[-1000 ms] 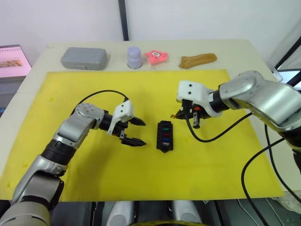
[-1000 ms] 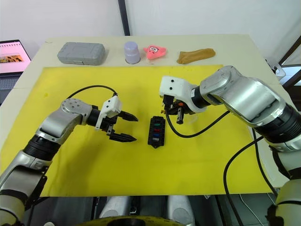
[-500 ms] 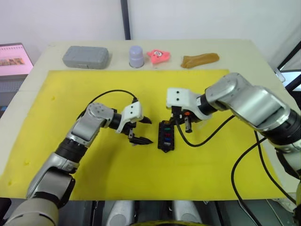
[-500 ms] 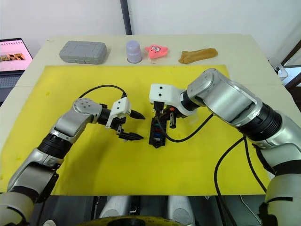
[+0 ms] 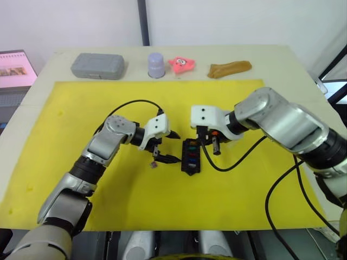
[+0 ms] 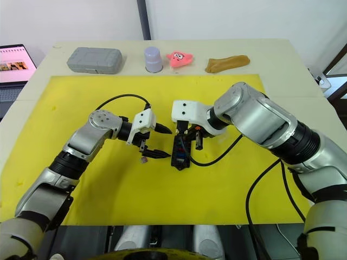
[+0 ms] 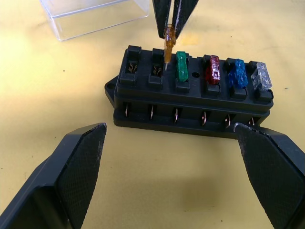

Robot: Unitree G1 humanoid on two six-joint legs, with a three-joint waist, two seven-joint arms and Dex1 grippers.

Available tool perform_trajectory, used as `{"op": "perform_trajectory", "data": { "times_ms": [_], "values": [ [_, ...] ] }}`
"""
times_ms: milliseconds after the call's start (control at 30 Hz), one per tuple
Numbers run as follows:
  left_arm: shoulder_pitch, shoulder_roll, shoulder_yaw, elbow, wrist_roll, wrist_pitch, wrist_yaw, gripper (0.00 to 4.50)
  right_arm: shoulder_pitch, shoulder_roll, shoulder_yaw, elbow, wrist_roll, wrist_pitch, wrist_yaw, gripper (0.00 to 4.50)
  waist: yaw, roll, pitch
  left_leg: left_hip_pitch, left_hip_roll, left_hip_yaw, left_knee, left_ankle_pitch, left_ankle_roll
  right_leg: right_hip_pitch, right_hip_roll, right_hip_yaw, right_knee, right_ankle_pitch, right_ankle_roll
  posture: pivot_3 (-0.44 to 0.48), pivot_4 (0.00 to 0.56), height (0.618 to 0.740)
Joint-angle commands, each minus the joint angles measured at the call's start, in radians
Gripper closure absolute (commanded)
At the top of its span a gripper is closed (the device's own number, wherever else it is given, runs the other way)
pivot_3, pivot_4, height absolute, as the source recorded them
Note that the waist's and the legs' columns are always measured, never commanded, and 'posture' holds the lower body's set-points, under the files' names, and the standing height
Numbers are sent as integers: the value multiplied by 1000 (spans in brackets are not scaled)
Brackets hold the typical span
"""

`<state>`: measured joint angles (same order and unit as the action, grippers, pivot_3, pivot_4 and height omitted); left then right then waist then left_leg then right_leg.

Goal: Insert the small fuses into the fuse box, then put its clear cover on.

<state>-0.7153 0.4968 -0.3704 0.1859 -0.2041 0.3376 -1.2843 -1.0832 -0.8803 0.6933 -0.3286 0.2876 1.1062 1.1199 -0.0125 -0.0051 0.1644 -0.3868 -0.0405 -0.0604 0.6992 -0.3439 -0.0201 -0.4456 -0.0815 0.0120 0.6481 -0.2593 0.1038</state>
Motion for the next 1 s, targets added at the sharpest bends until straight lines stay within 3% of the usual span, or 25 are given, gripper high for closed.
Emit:
{"op": "perform_trajectory", "data": {
  "times_ms": [33, 1000],
  "values": [
    [-12, 0, 16, -23, 7, -16, -1, 27, -4, 8, -10, -11, -28, -14, 7, 4500, 0, 0, 0, 0, 0, 0, 0, 0, 0, 0, 0, 0, 0, 0, 0, 0, 150, 740],
    [1, -22, 17, -23, 21, -63, 4, 27, 38, 45, 16, 16, -133, -37, 30, 4500, -1, 0, 0, 0, 0, 0, 1, 0, 0, 0, 0, 0, 1, 0, 0, 0, 150, 740]
  ]
}}
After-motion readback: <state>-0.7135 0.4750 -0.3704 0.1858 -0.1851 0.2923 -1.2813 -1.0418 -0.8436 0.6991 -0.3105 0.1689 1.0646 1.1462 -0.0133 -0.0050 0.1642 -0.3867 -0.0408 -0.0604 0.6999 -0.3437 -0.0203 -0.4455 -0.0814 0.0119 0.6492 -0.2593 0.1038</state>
